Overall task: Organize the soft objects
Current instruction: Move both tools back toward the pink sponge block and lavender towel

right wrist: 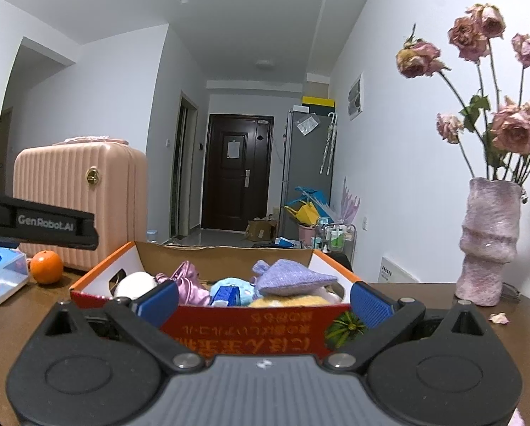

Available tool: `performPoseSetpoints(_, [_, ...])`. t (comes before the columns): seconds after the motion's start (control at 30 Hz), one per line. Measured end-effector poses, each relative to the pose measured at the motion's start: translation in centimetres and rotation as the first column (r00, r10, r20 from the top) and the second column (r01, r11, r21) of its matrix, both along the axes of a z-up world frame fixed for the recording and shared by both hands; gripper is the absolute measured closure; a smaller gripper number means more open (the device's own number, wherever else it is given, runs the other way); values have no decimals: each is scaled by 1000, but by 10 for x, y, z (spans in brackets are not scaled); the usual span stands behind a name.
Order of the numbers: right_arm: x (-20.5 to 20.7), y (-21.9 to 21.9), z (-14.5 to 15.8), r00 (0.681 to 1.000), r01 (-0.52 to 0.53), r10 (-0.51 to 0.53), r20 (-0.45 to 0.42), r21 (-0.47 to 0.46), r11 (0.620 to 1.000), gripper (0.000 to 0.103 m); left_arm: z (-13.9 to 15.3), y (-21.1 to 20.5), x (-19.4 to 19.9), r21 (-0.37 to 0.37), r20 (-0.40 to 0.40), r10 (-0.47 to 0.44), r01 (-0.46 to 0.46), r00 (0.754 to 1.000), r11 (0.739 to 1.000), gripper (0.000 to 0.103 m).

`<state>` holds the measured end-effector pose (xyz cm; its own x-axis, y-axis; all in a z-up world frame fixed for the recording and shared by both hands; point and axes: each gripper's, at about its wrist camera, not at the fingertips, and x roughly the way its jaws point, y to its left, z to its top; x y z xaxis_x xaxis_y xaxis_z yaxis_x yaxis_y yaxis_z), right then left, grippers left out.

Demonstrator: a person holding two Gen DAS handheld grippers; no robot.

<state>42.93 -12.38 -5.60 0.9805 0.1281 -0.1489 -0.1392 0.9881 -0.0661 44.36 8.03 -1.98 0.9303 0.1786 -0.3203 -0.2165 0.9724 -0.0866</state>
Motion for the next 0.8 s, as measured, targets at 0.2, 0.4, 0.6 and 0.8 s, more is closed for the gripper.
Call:
performPoseSetpoints(0.2, [-27, -16, 0, 1000, 10, -10, 0, -12, 1000, 0, -2, -3, -23, -16, -18, -3, 3, 1000, 1000, 0])
performPoseSetpoints(0.4, [-50, -33, -1, 1000, 21, -21, -3, -18, 1000, 0, -7, -14, -45, -18, -40, -20, 19, 999, 1000, 0])
performPoseSetpoints(0.6, [-71, -51, -2, 1000, 30, -30, -7, -23, 999, 0, -10, -28, -67, -10, -51, -41, 40, 998, 999, 0])
performPoseSetpoints(0.8, [-88, -71, -2, 999, 37, -38, -21, -20, 999, 0, -15, -43, -83, -2, -73, -66, 66, 995, 998, 0])
